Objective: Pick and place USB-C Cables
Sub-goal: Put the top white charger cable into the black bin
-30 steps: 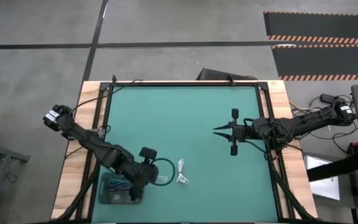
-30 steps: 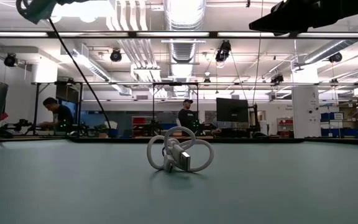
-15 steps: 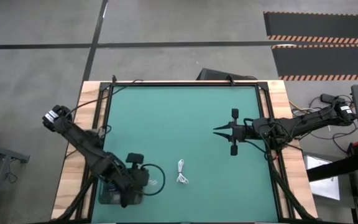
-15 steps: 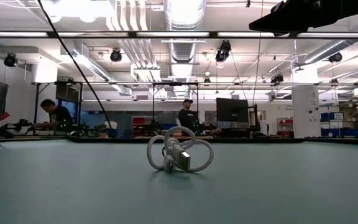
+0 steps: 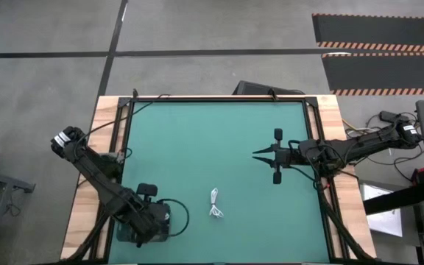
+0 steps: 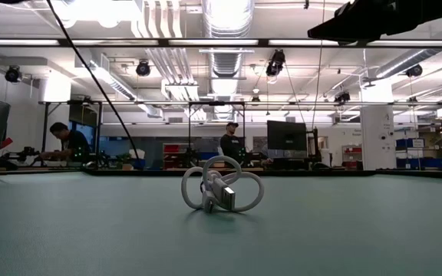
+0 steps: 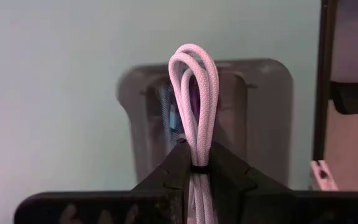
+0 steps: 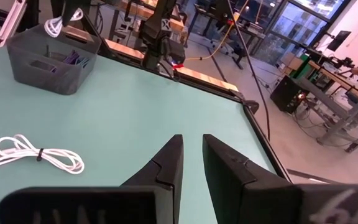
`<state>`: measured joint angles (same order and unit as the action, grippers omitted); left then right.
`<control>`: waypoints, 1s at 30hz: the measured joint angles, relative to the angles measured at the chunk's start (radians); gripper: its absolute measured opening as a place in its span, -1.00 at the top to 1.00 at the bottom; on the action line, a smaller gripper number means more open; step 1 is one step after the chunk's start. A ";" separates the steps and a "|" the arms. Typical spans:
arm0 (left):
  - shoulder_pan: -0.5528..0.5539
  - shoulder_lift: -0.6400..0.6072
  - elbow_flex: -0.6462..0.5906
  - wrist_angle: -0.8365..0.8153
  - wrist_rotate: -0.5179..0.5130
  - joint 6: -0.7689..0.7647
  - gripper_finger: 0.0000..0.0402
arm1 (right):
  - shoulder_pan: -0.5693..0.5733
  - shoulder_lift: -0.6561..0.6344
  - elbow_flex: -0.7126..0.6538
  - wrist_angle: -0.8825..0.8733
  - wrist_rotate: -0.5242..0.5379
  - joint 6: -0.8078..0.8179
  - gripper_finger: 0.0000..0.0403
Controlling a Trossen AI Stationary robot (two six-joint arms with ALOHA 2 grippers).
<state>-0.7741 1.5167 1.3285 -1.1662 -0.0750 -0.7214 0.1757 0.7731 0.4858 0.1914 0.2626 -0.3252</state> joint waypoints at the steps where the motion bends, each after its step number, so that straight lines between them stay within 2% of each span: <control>1: -0.012 0.000 0.000 0.001 -0.001 -0.026 0.89 | 0.000 0.000 0.000 0.000 0.000 0.000 0.74; 10: -0.087 0.000 -0.028 0.002 -0.015 -0.164 0.89 | 0.000 0.000 0.000 0.000 0.000 0.000 0.74; 23: -0.092 0.040 -0.037 0.006 -0.030 -0.174 0.89 | 0.000 0.000 0.000 -0.004 0.000 0.000 0.74; 30: -0.102 0.041 -0.094 0.052 -0.031 -0.191 0.89 | 0.000 0.000 0.000 -0.008 0.000 0.000 0.74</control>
<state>-0.8766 1.5581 1.2345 -1.1137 -0.1059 -0.9123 0.1760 0.7734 0.4858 0.1837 0.2630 -0.3256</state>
